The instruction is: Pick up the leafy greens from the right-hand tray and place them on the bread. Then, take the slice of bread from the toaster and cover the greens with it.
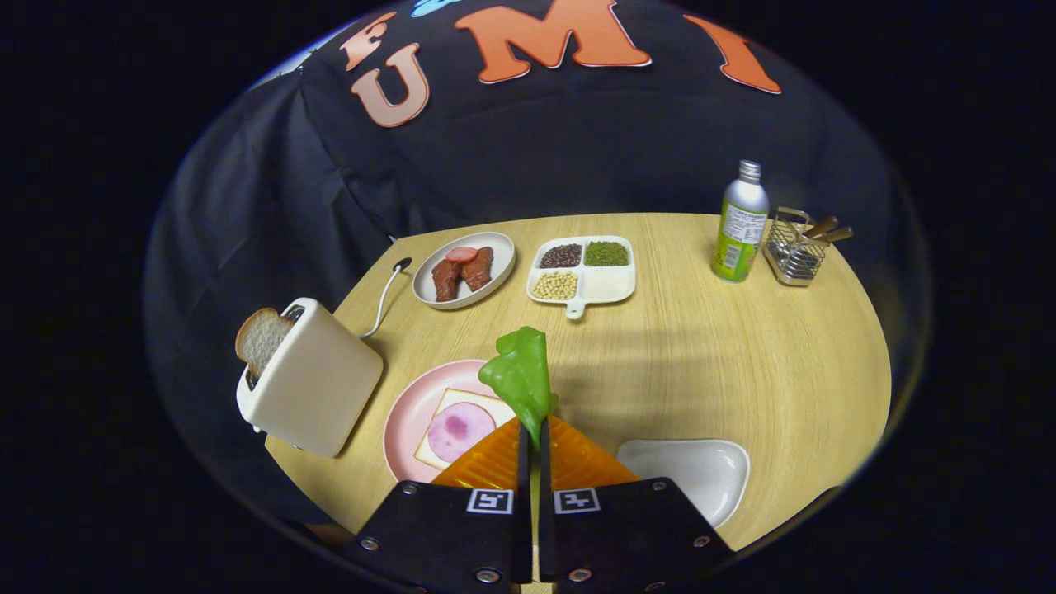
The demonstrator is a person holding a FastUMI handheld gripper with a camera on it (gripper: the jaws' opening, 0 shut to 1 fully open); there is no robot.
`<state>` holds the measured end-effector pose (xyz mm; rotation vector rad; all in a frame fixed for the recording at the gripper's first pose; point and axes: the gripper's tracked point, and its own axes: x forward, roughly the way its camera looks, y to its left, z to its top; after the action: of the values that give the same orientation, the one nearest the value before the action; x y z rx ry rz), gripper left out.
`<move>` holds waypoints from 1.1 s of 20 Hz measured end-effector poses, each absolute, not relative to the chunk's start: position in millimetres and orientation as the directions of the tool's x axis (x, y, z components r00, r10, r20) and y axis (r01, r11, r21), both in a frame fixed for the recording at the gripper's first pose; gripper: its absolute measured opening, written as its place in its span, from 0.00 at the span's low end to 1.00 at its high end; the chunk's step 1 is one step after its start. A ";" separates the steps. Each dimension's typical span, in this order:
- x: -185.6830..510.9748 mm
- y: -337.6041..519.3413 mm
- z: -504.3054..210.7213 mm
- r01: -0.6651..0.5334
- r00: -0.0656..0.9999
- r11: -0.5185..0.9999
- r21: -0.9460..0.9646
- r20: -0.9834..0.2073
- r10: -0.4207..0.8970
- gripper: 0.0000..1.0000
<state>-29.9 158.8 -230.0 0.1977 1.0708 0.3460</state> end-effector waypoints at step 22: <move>-54.5 261.2 -295.0 -0.420 0.292 0.876 0.236 -0.879 0.376 0.05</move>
<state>-54.5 261.2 -295.0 -0.0432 1.1592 0.5307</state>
